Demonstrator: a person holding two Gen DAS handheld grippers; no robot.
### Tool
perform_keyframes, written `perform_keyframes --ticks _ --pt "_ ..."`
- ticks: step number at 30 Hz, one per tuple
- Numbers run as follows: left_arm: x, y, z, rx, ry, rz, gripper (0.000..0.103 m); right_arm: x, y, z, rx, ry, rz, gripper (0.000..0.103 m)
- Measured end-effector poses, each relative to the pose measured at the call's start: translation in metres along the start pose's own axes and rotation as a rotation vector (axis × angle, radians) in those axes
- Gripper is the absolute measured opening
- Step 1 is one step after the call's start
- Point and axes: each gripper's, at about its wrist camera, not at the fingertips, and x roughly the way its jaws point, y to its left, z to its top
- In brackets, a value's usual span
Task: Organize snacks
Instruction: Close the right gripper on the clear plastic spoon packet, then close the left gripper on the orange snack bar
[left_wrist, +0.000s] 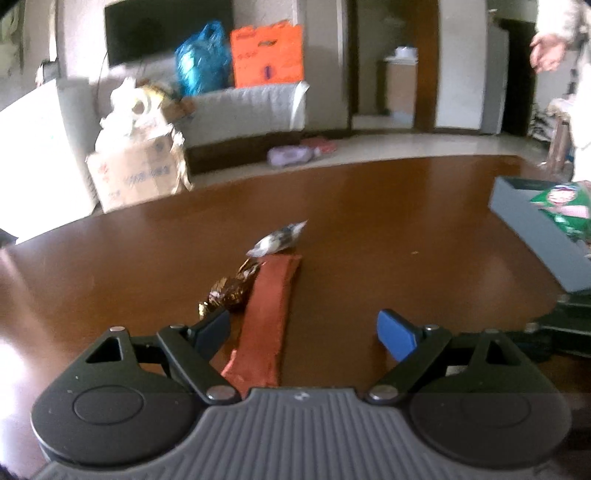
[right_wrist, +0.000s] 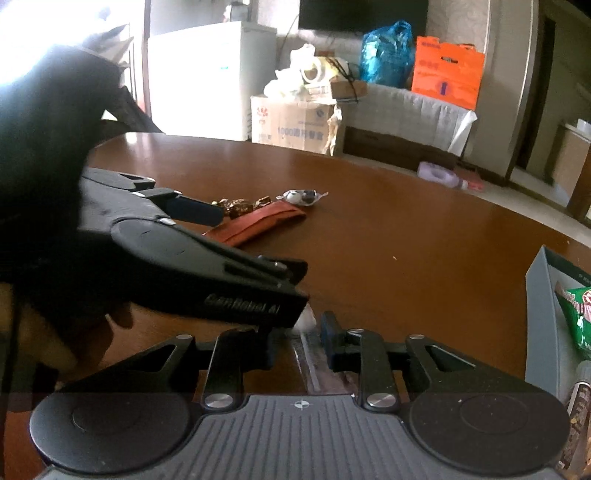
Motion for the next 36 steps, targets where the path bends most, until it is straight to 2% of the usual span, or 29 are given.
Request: perform_keyframes --ticks 1,2,3,4,8,12,16,18,22,23,25,27,30,36 --pt "0.003 0.004 0.002 -0.025 0.004 -0.006 0.088 0.0 -0.003 0.0 0.019 0.002 -0.006 0.059" --pt "0.006 0.008 0.003 -0.045 0.009 -0.004 0.088 0.002 -0.006 -0.001 0.036 0.009 -0.012 0.07" --pt "0.008 0.011 0.004 -0.055 0.007 -0.001 0.088 0.005 -0.009 -0.002 0.048 0.021 -0.005 0.089" --pt "0.01 0.012 0.006 -0.059 0.006 0.001 0.088 0.006 -0.011 -0.004 0.048 0.023 0.001 0.095" --pt "0.014 0.015 0.009 -0.051 0.006 -0.007 0.088 0.006 -0.011 -0.005 0.042 0.015 -0.006 0.096" --pt "0.014 0.02 0.007 -0.062 -0.009 -0.057 0.082 0.007 -0.003 -0.005 -0.02 -0.011 -0.015 0.097" --pt "0.014 0.026 0.007 -0.042 -0.018 -0.086 0.074 0.011 -0.003 -0.004 -0.013 -0.015 0.011 0.092" --pt "0.016 0.025 0.006 -0.038 -0.02 -0.089 0.07 0.012 -0.008 -0.002 0.029 -0.013 0.037 0.083" --pt "0.02 0.023 0.009 -0.004 -0.021 -0.087 0.062 0.01 -0.008 0.001 0.013 -0.013 0.038 0.062" --pt "0.02 0.021 0.009 0.006 -0.023 -0.088 0.059 0.009 -0.008 0.002 0.015 -0.014 0.037 0.058" --pt "0.022 0.019 0.01 0.009 -0.029 -0.091 0.051 0.007 -0.008 0.003 0.016 -0.015 0.029 0.038" --pt "0.023 0.02 0.01 0.009 -0.037 -0.098 0.03 0.007 -0.007 0.004 0.017 -0.011 0.023 0.031" --pt "0.025 0.021 0.011 0.013 -0.038 -0.115 0.02 0.006 -0.005 0.004 0.014 -0.004 0.022 0.029" --pt "0.023 0.017 0.011 0.046 -0.037 -0.107 0.019 0.005 0.001 0.006 0.003 0.006 0.038 0.025"
